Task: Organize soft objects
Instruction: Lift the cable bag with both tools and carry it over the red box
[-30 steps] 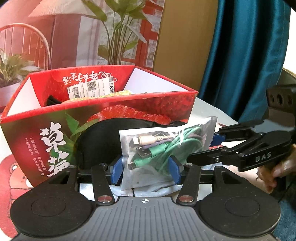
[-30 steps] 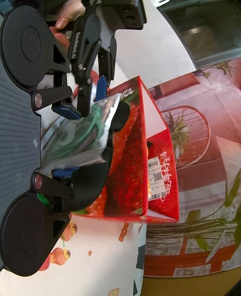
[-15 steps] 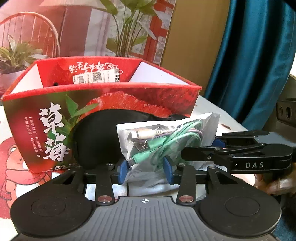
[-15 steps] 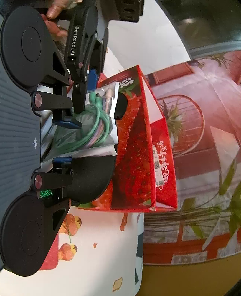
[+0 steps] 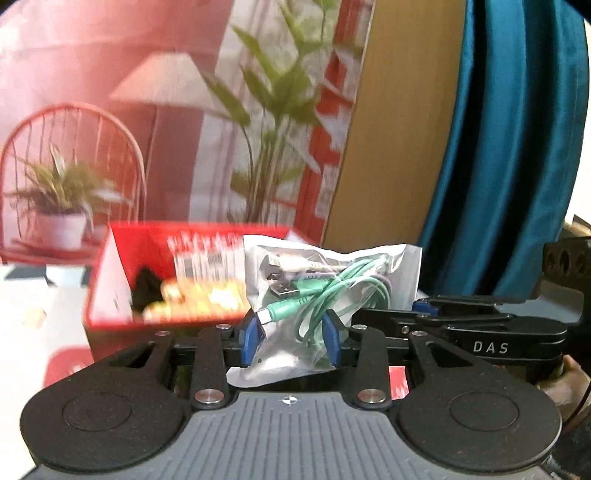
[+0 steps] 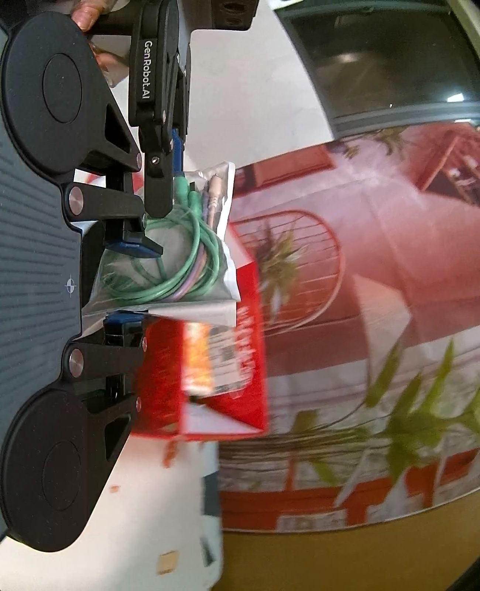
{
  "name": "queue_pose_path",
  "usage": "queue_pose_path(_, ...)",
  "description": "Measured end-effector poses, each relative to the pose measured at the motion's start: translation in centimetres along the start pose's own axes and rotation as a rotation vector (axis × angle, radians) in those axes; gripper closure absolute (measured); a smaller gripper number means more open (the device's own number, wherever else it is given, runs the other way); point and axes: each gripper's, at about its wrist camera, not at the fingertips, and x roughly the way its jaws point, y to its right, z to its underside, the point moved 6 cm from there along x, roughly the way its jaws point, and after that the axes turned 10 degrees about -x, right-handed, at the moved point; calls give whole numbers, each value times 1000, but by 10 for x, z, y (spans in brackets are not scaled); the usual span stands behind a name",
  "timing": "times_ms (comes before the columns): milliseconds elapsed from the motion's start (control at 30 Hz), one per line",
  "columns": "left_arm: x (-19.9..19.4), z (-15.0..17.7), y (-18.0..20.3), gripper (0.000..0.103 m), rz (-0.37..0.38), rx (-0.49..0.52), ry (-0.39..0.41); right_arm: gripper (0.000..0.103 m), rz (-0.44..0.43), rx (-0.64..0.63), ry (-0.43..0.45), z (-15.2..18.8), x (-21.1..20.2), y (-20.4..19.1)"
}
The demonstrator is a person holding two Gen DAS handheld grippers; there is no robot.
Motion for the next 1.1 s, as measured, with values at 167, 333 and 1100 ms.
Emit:
queue_pose_path(167, -3, -38, -3, 65, -24, -12, 47, 76, -33, -5, 30, -46, 15, 4)
queue_pose_path(333, 23, -66, -25, 65, -47, -83, -4, 76, -47, 14, -2, -76, 51, 17)
queue_pose_path(1100, 107, -24, -89, 59, -129, -198, -261, 83, 56, 244, -415, -5, 161, 72)
